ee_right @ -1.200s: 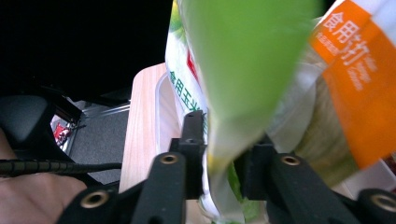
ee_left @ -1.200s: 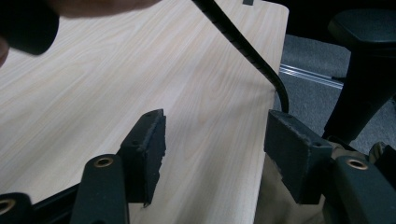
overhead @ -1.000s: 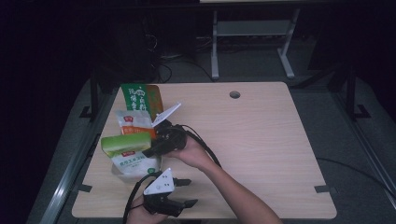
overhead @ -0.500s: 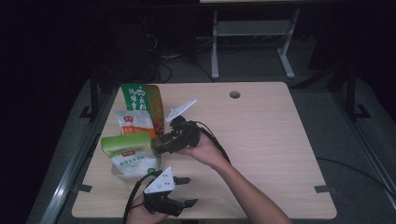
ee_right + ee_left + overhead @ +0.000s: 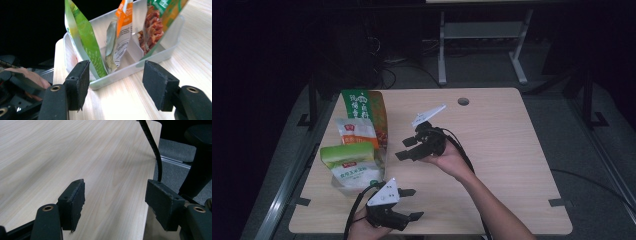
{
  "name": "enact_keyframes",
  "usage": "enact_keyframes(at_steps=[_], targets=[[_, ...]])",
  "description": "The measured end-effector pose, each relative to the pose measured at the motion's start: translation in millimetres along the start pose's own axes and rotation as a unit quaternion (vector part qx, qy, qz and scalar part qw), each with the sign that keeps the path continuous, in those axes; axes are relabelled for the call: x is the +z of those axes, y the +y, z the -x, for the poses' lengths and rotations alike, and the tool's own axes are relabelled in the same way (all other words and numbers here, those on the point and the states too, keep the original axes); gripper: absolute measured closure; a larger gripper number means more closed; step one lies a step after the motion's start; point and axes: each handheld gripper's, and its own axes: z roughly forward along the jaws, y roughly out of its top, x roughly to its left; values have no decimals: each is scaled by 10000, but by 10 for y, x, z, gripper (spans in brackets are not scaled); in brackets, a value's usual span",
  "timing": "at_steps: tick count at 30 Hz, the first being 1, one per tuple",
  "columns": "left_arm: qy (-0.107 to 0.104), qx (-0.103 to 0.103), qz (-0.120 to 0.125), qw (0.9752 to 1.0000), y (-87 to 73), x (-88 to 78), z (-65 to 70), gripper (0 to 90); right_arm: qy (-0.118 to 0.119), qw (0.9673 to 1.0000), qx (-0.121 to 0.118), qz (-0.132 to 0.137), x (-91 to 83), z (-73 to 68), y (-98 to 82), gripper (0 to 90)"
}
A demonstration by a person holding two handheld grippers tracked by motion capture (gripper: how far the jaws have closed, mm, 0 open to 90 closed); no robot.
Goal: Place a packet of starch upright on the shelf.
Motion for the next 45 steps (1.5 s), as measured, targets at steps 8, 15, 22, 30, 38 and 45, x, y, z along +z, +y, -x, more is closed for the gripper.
enact_keyframes(at_steps=[8, 15, 22, 30, 38, 45], targets=[[70, 45, 10, 10000, 4, -31, -11, 318, -146, 9998, 94, -14, -159, 55, -99, 359], [84, 9, 1, 10000, 1, -32, -15, 315, -268, 9994, 199, -13, -271, 110, -189, 349], [102, 32, 19, 9999, 7, -43, -21, 297, -365, 9989, 300, -5, -399, 154, -290, 338], [123, 6, 61, 9999, 8, -40, -20, 292, -453, 9979, 466, 53, -558, 213, -429, 321], [169, 32, 38, 9998, 11, -44, -37, 276, -551, 9969, 561, 65, -682, 229, -550, 300], [172, 5, 34, 9998, 13, -48, -36, 271, -643, 9956, 673, 123, -815, 243, -701, 299]])
